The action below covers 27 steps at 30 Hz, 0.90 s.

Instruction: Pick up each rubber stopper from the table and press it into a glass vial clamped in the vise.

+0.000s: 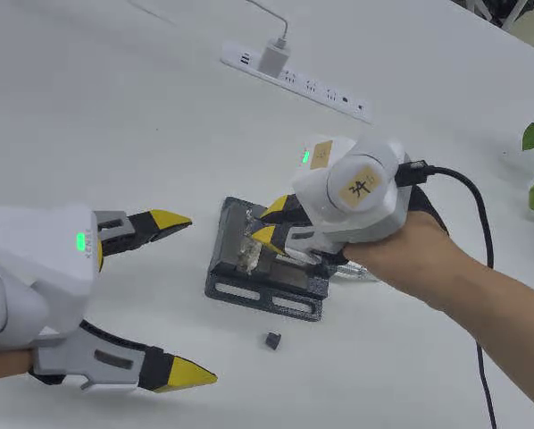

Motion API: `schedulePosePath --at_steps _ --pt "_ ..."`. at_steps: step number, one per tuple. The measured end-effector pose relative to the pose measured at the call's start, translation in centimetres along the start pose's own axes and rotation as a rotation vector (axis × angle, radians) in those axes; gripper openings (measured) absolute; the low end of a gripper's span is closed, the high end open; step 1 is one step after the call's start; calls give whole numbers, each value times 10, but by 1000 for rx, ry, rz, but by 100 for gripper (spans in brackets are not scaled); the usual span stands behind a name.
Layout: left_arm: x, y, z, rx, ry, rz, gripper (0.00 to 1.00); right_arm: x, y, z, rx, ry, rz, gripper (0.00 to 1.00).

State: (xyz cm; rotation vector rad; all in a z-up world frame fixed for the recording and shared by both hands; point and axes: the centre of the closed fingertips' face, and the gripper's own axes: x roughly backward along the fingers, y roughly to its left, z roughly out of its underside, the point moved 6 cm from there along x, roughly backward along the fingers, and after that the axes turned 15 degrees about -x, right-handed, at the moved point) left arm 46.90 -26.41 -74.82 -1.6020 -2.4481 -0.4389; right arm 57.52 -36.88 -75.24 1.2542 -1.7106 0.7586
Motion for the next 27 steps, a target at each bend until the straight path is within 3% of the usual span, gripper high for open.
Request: schedulePosePath --at_steps 9,17,27 --pt "1 -1 -1 1 -1 -3 89 0 1 -2 -14 -11 -5 10" --pt "1 -1 0 3 0 -6 89 18 -1 -9 -64 -68 -17 7" --pt "0 -1 0 5 1 -2 89 13 -3 -1 -70 -41 -34 2"
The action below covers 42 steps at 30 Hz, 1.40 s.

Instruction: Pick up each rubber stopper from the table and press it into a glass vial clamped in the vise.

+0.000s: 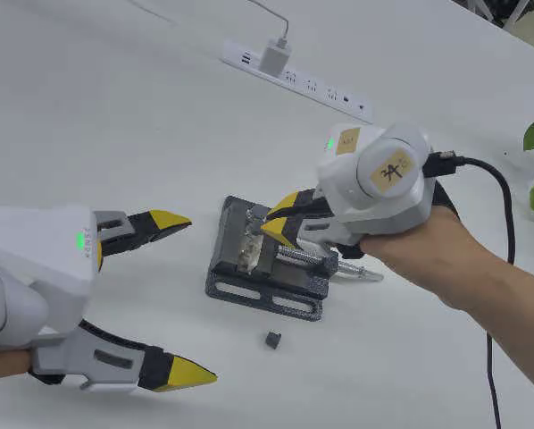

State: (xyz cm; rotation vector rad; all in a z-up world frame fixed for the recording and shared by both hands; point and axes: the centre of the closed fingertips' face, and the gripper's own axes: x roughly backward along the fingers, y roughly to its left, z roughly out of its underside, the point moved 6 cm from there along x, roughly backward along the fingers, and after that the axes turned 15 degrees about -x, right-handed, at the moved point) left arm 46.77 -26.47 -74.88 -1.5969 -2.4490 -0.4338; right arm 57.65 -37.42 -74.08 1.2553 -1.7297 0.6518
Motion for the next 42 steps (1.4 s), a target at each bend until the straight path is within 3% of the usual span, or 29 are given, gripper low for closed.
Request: schedulePosePath --at_steps 17,23,28,42 --pt "0 1 1 7 -1 -1 88 -8 1 0 3 20 -25 1" --pt "-1 0 0 8 -5 0 88 -8 -3 0 -72 22 -60 1" --pt "0 2 -1 8 -9 -3 88 -9 -3 -1 -84 36 -66 1" --pt "-2 3 -2 6 -19 -6 88 -13 0 -5 -8 127 -39 0"
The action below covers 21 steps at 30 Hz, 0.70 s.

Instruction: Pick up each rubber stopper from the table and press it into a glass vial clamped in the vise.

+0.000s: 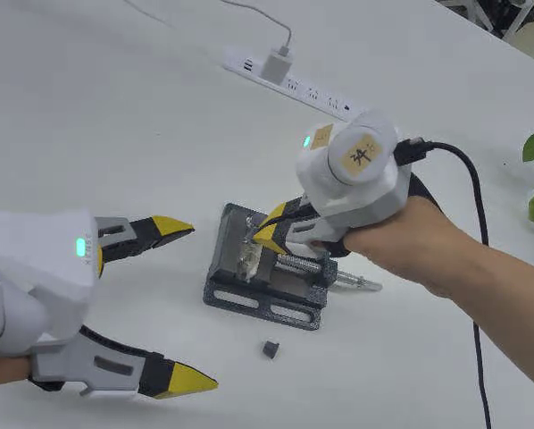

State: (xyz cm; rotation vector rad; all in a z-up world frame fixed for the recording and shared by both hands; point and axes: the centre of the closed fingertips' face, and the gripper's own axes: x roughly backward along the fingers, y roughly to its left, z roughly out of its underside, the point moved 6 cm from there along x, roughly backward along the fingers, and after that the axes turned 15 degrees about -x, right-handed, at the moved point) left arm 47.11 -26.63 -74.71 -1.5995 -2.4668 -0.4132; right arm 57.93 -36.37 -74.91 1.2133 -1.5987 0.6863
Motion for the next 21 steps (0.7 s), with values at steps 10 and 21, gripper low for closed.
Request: schedulePosePath --at_steps 10,21 --pt "1 2 1 0 1 -4 88 -1 -1 1 -17 14 10 0" --pt "2 5 2 -1 2 -7 87 -3 -1 -3 2 51 10 0"
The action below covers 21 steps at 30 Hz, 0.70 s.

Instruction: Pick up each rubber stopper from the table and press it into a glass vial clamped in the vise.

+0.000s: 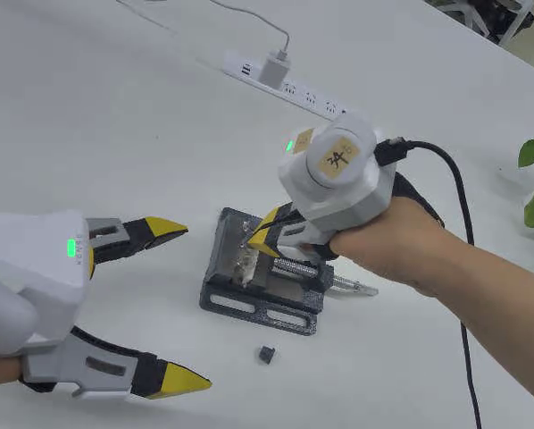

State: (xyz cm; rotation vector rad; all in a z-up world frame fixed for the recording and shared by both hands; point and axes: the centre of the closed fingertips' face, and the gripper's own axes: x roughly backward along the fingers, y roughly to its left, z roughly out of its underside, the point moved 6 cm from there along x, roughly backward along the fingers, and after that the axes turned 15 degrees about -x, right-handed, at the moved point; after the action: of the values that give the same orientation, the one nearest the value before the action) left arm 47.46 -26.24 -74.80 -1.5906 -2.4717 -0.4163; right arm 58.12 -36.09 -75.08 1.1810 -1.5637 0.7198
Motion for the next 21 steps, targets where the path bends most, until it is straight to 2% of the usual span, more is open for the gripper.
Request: schedulePosePath --at_steps 11,15,18,21 --pt "-2 0 -3 -6 -5 0 87 -3 1 -5 17 49 7 0" --pt "-3 -1 -4 -8 -7 4 87 -1 -1 -2 -5 27 -3 0" --pt "-3 -3 -5 -14 -1 15 87 -1 -1 -4 -42 31 -3 0" --pt "-2 -4 -5 -24 8 21 87 1 0 -2 -47 8 0 0"
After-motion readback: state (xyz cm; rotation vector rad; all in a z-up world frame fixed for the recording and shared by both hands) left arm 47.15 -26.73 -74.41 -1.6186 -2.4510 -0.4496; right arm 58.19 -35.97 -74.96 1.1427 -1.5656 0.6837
